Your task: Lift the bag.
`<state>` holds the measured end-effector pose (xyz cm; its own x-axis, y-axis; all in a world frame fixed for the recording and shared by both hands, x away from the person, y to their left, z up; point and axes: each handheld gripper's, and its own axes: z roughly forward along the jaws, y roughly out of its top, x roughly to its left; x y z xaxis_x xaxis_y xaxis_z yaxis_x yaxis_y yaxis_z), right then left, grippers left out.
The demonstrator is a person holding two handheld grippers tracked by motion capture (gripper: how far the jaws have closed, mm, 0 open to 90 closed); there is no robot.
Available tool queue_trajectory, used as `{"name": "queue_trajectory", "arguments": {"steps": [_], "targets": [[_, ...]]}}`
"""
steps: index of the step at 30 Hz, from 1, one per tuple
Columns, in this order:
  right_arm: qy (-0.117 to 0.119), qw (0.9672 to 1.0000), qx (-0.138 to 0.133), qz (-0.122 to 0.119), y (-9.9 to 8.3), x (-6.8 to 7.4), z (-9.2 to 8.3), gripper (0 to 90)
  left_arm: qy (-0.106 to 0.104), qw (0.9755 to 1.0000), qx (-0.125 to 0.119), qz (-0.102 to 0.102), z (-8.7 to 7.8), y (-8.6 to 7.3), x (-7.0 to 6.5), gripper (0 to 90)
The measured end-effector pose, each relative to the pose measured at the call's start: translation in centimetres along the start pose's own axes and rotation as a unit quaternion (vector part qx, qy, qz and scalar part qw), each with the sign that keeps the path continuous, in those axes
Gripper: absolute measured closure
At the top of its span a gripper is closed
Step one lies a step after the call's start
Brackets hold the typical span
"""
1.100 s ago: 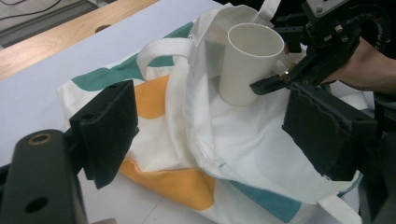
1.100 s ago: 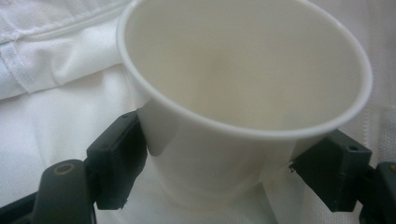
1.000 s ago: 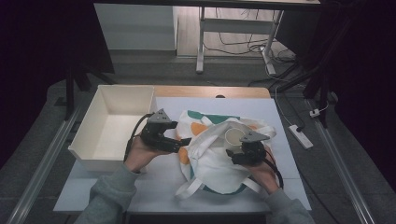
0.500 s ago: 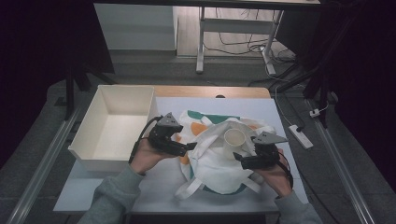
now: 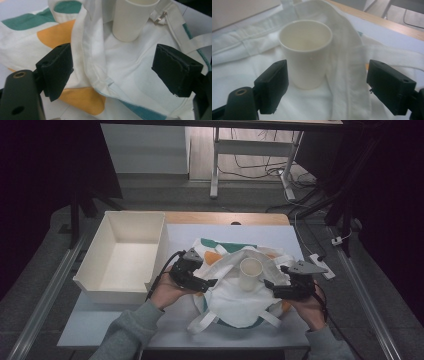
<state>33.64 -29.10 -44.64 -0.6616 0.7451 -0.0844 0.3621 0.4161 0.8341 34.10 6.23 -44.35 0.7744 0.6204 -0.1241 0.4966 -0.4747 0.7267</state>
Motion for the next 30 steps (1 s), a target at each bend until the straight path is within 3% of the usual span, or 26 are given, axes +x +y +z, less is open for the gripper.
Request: {"name": "queue_trajectory", "arguments": {"steps": [13,20,24,26,30], "targets": [[-0.022,0.9994,0.024,0.006,-1.3,-0.9,-0.5,20.0,0.024,0.9986,0.043,-0.02,2.9,-0.8,0.9,18.1],[-0.023,0.9988,0.042,0.012,-1.9,-1.0,-0.5,21.6,0.032,0.9965,0.07,-0.032,4.0,-1.5,1.4,28.0],[-0.022,0.9984,0.05,0.017,-2.4,-1.0,-0.7,24.5,0.037,0.9952,0.083,-0.036,4.4,-1.9,1.7,41.0],[-0.021,0.998,0.057,0.019,-2.7,-0.9,-0.7,26.8,0.039,0.9947,0.086,-0.04,4.3,-2.1,2.0,53.0],[-0.033,0.9955,0.088,0.015,-3.5,-0.7,-0.2,30.4,0.03,0.9944,0.09,-0.046,4.3,-2.2,2.2,64.7]]}}
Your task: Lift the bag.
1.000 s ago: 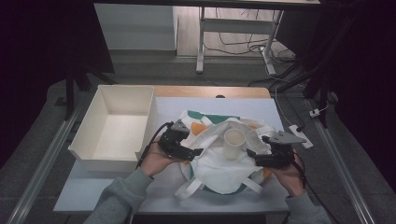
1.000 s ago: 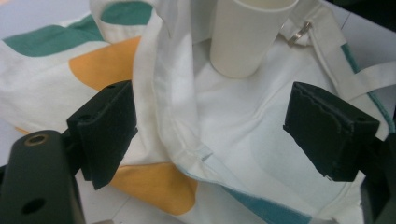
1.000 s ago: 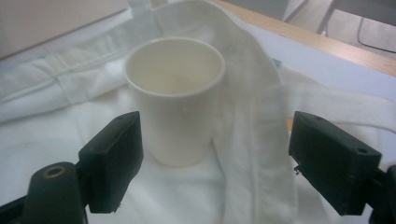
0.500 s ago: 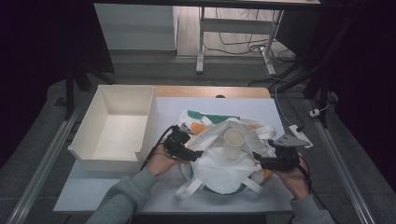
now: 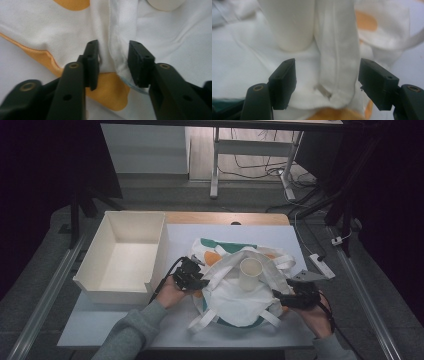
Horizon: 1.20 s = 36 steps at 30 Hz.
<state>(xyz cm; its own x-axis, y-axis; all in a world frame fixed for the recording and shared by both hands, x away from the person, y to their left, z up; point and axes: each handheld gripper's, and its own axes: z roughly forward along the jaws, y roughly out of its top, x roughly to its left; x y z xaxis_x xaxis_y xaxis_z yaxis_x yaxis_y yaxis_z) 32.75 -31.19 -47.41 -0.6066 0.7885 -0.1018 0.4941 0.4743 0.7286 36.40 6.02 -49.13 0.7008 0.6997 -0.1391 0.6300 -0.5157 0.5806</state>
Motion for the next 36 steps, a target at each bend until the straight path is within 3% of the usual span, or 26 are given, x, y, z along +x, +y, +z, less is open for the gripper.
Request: {"name": "queue_trajectory", "arguments": {"steps": [2,5,7,8,10,12,17,24,31,36], "targets": [[-0.024,0.9997,0.008,0.0,-0.3,-0.1,0.2,32.3,0.003,1.0,0.002,0.005,0.0,0.0,-0.1,68.7],[-0.032,0.9989,0.026,0.022,-0.9,-0.7,0.5,40.1,0.001,1.0,0.001,0.006,0.0,-0.1,-0.1,72.6],[0.003,0.9989,0.029,0.037,-1.3,-1.1,0.7,55.3,0.002,1.0,-0.002,0.009,-0.2,-0.1,-0.2,75.5],[0.007,0.9989,0.03,0.037,-1.3,-1.1,0.7,61.6,0.004,0.9999,-0.003,0.011,-0.3,-0.2,-0.3,76.7],[-0.011,0.9991,0.036,0.018,-1.0,-0.9,0.3,79.4,0.004,0.9999,-0.005,0.014,-0.6,-0.2,-0.5,78.9],[-0.014,0.9992,0.035,0.012,-0.7,-0.9,-0.1,85.4,0.001,0.9998,-0.012,0.017,-1.1,-0.2,-0.7,80.9],[-0.01,0.9999,0.007,0.0,0.3,-0.7,-1.6,87.2,-0.013,0.9991,-0.035,0.019,-3.0,-0.2,-1.2,82.8],[-0.018,0.9986,-0.049,-0.007,1.9,-0.7,-4.2,87.8,-0.021,0.9957,-0.086,0.027,-6.5,0.1,-1.5,84.7],[-0.019,0.995,-0.097,-0.007,3.0,-1.0,-5.9,88.7,-0.031,0.9911,-0.129,0.013,-9.0,0.0,-0.7,84.8],[-0.024,0.9906,-0.134,-0.012,4.8,-1.0,-7.2,89.1,-0.035,0.9871,-0.157,0.006,-10.1,-0.1,-0.4,84.8]]}}
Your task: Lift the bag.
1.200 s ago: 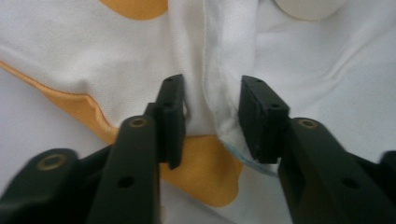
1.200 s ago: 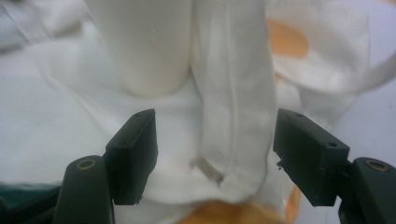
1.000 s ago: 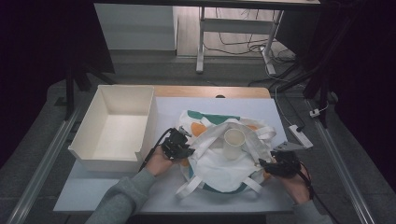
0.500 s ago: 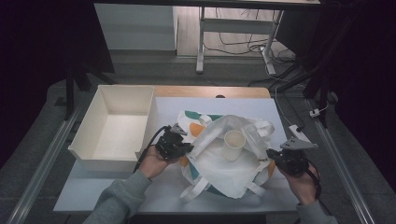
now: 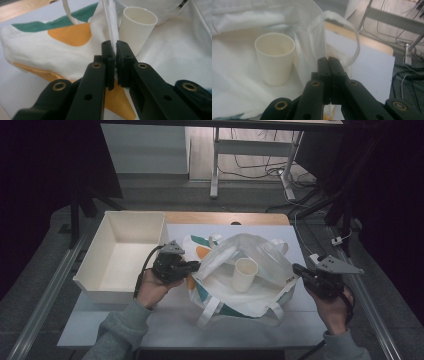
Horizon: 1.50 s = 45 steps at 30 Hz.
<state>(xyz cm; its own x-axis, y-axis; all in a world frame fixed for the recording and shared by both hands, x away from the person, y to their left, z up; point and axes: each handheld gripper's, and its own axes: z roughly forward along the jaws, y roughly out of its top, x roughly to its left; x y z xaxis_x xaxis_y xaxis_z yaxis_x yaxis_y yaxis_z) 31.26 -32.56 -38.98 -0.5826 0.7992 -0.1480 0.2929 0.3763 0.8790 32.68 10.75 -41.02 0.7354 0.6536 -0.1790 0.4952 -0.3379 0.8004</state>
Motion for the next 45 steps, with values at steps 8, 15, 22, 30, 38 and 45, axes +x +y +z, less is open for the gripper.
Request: {"name": "queue_trajectory", "arguments": {"steps": [8,15,22,30,38,45], "targets": [[-0.012,0.999,-0.042,-0.007,2.6,-0.5,-0.5,89.5,0.004,0.9992,-0.04,-0.006,-1.8,0.8,0.4,86.3],[-0.022,0.9975,-0.064,-0.017,4.8,-0.9,-0.3,89.8,0.007,0.9974,-0.071,-0.008,-3.5,2.3,1.3,88.5],[-0.028,0.996,-0.079,-0.031,7.4,-0.9,0.9,90.0,0.02,0.9973,-0.07,-0.014,-3.6,3.3,2.7,88.8],[-0.041,0.9918,-0.119,-0.024,10.0,-1.8,0.6,90.0,0.058,0.9921,-0.106,-0.033,-6.3,5.8,4.8,88.8],[-0.043,0.9963,-0.075,-0.007,9.0,-2.8,4.0,90.0,0.053,0.9964,-0.052,-0.041,-3.2,5.1,5.5,88.6],[-0.041,0.9988,-0.019,0.016,6.5,-4.3,7.4,90.0,0.048,0.9982,0.007,-0.033,-0.5,4.7,5.7,87.9]]}}
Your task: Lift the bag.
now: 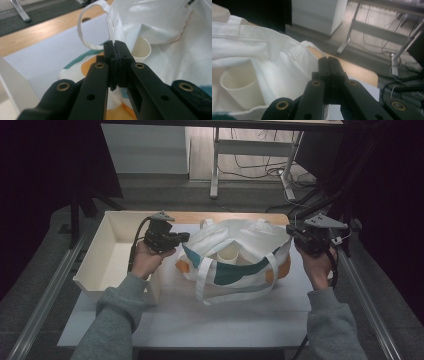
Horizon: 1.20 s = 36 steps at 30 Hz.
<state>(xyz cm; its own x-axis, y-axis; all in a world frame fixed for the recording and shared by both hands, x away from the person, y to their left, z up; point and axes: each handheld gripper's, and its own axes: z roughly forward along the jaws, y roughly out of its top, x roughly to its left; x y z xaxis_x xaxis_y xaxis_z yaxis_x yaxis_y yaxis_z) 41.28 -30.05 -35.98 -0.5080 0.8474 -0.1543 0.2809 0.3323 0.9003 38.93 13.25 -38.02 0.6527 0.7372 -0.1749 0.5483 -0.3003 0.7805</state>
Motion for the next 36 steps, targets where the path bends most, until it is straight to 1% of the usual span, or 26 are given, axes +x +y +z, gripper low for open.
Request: {"name": "queue_trajectory", "arguments": {"steps": [3,6,9,12,14,15,16,17,18,19,20,21,22,25,28,30,31,33,36], "targets": [[0.004,0.9998,0.018,0.003,-1.2,-0.1,1.0,90.0,-0.002,1.0,0.008,0.002,0.6,-0.2,-0.2,87.7],[0.008,0.9995,0.029,0.01,-2.1,-0.3,1.5,89.9,0.0,0.9999,0.015,0.004,0.9,-0.4,-0.3,87.4],[0.012,0.9991,0.039,0.008,-2.7,-0.1,1.9,89.9,-0.003,0.9997,0.022,0.005,1.2,-0.7,-0.5,86.9],[0.02,0.999,0.04,0.006,-2.9,0.1,2.0,89.4,-0.007,0.9996,0.028,0.005,1.4,-1.1,-0.6,85.7],[0.025,0.999,0.037,0.006,-2.8,0.3,2.0,88.6,-0.013,0.9995,0.029,0.005,1.5,-1.3,-0.6,83.2],[0.029,0.999,0.033,0.006,-2.7,0.4,1.9,86.5,-0.013,0.9995,0.03,0.005,1.6,-1.4,-0.6,78.5],[0.034,0.999,0.029,0.007,-2.6,0.5,1.8,81.7,-0.007,0.9995,0.031,0.009,1.5,-1.5,-0.7,69.6],[0.039,0.9989,0.025,0.009,-2.5,0.6,1.6,72.7,0.0,0.9995,0.028,0.012,1.3,-1.6,-0.8,59.4],[0.045,0.9987,0.021,0.013,-2.5,0.7,1.3,63.7,0.003,0.9997,0.022,0.013,1.1,-1.7,-0.9,50.7],[0.051,0.9985,0.017,0.014,-2.5,0.9,1.1,56.2,0.003,0.9999,0.009,0.011,0.6,-1.9,-1.0,44.4],[0.058,0.9982,0.011,0.015,-2.5,1.1,0.5,51.3,-0.001,0.9999,-0.004,0.011,-0.1,-2.1,-1.1,41.0],[0.064,0.9979,-0.002,0.015,-2.6,1.3,-0.1,47.4,-0.005,0.9998,-0.018,0.01,-0.9,-2.5,-1.2,39.5],[0.073,0.9971,-0.014,0.017,-2.7,1.6,-1.0,44.3,-0.008,0.9996,-0.025,0.01,-1.5,-2.8,-1.3,37.8],[0.097,0.9947,-0.027,0.024,-3.2,1.7,-2.9,40.5,-0.018,0.999,-0.04,0.012,-3.4,-3.9,-1.8,35.0],[0.103,0.9936,-0.035,0.033,-4.2,1.5,-4.5,38.7,-0.031,0.9977,-0.06,0.006,-5.3,-5.2,-2.2,33.9],[0.103,0.9933,-0.035,0.038,-5.1,1.3,-5.5,38.4,-0.033,0.9975,-0.061,0.009,-6.4,-6.2,-2.5,33.3],[0.105,0.9931,-0.035,0.041,-5.6,1.2,-6.0,38.3,-0.031,0.9977,-0.06,0.01,-6.7,-6.6,-2.6,33.3],[0.105,0.9929,-0.033,0.047,-6.7,1.1,-7.0,38.2,-0.021,0.9981,-0.058,0.009,-7.6,-8.0,-2.6,33.3],[0.109,0.9928,-0.02,0.046,-8.4,1.2,-7.9,38.0,-0.007,0.9986,-0.053,0.003,-8.6,-10.0,-2.6,31.5]]}}
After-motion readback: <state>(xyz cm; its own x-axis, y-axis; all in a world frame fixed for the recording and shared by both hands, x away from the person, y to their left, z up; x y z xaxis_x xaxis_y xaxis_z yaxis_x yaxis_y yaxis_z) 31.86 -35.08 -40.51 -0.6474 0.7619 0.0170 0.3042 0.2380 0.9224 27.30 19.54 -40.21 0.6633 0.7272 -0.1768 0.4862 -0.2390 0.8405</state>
